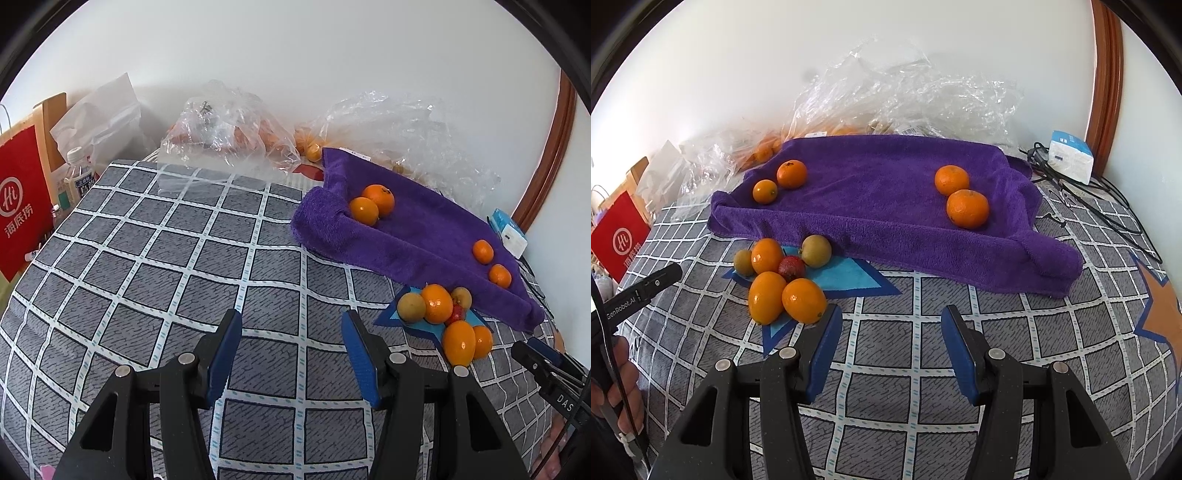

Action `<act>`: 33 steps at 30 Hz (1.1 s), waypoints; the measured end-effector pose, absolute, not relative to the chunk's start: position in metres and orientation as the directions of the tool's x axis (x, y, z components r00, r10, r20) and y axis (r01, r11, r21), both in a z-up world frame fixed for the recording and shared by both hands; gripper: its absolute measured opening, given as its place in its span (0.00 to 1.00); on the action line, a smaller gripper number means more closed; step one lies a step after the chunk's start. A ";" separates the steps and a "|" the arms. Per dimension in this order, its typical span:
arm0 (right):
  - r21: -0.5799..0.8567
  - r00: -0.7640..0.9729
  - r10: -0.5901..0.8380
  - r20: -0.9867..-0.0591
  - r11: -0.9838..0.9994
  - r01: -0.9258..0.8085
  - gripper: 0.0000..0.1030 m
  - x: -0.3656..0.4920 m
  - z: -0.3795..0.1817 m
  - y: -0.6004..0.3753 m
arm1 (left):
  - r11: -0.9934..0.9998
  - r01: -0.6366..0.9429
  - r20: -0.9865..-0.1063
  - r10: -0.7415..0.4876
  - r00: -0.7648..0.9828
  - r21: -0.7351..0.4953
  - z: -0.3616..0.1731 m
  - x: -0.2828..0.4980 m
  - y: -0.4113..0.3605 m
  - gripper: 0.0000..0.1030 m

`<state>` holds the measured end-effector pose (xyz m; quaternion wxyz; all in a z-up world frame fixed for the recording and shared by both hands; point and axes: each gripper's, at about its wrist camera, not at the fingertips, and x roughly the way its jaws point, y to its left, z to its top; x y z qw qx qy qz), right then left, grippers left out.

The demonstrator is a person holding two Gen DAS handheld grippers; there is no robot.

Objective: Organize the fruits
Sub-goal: 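Grasp a large orange from the blue star mat with the right gripper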

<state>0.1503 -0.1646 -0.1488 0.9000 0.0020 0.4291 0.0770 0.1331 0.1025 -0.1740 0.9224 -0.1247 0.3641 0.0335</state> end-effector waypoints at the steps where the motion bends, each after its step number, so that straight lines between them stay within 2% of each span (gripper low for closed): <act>1: 0.068 0.619 0.139 -0.773 0.988 -0.137 0.55 0.150 -0.149 -0.165 | 0.967 -0.152 -0.682 -0.029 0.731 -0.204 -0.174 0.133 0.102 0.52; 33: 0.113 0.608 0.197 -0.769 0.978 -0.173 0.53 0.153 -0.149 -0.151 | 0.964 -0.172 -0.687 -0.014 0.727 -0.202 -0.176 0.133 0.106 0.52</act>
